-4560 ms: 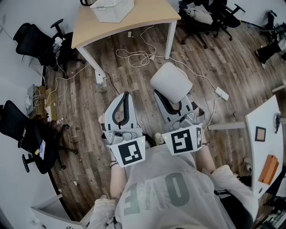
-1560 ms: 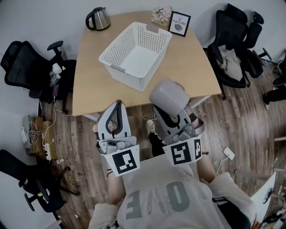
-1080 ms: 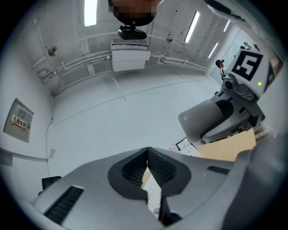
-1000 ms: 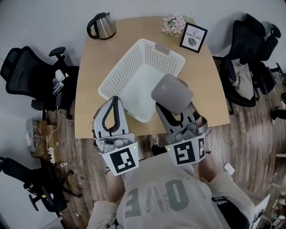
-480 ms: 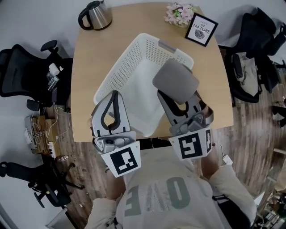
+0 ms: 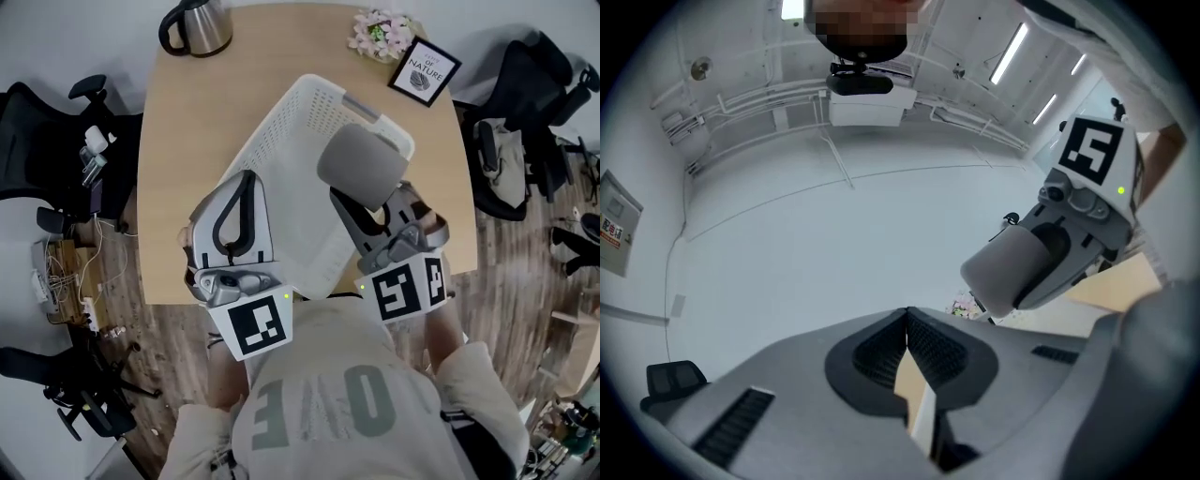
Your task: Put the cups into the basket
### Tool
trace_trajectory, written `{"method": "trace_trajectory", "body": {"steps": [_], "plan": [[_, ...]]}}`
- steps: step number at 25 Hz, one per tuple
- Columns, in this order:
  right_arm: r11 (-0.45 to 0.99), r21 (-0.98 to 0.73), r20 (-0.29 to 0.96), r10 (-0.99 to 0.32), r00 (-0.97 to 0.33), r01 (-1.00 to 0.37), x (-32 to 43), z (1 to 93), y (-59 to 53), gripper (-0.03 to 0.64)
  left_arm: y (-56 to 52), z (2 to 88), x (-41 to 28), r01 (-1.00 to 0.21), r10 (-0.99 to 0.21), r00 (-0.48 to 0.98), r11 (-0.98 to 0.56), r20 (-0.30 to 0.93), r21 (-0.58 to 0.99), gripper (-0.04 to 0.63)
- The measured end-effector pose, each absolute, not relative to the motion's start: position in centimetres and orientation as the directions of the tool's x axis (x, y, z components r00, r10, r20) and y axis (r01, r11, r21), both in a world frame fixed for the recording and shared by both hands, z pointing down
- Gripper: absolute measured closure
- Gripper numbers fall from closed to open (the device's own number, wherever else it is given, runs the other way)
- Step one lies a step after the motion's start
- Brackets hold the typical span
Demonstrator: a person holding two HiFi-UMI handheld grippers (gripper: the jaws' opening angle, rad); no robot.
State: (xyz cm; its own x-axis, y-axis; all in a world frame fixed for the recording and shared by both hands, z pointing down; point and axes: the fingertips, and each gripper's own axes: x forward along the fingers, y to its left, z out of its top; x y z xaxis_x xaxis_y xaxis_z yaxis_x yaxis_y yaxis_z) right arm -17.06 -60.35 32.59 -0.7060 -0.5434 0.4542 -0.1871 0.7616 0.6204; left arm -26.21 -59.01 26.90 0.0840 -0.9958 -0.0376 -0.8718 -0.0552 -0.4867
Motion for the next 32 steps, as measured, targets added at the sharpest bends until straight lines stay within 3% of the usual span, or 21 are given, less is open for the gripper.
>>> {"method": "trace_trajectory", "body": {"steps": [7, 16, 22, 32], "plan": [[0.804, 0.588, 0.68, -0.427, -0.596, 0.094, -19.1, 36.1, -61.3, 0.586, -59.5, 27.5, -29.1, -0.9, -0.996, 0.07, -0.041, -0.051, -0.433, 0.584], [0.818, 0.286, 0.954, -0.194, -0.229, 0.498, -19.3, 45.9, -62.2, 0.586, -58.8, 30.9, -34.2, -0.937, -0.999, -0.031, 0.033, -0.013, -0.348, 0.584], [0.758, 0.096, 0.993, -0.113, -0.015, 0.645, -19.2, 52.8, -61.4, 0.586, -58.6, 31.9, -35.4, -0.943, -0.999, -0.053, 0.05, -0.001, -0.328, 0.584], [0.653, -0.016, 0.965, -0.189, 0.183, 0.758, -17.3, 58.8, -60.9, 0.586, -58.8, 32.1, -37.8, -0.949, -0.997, -0.074, 0.072, -0.005, -0.306, 0.586]]}}
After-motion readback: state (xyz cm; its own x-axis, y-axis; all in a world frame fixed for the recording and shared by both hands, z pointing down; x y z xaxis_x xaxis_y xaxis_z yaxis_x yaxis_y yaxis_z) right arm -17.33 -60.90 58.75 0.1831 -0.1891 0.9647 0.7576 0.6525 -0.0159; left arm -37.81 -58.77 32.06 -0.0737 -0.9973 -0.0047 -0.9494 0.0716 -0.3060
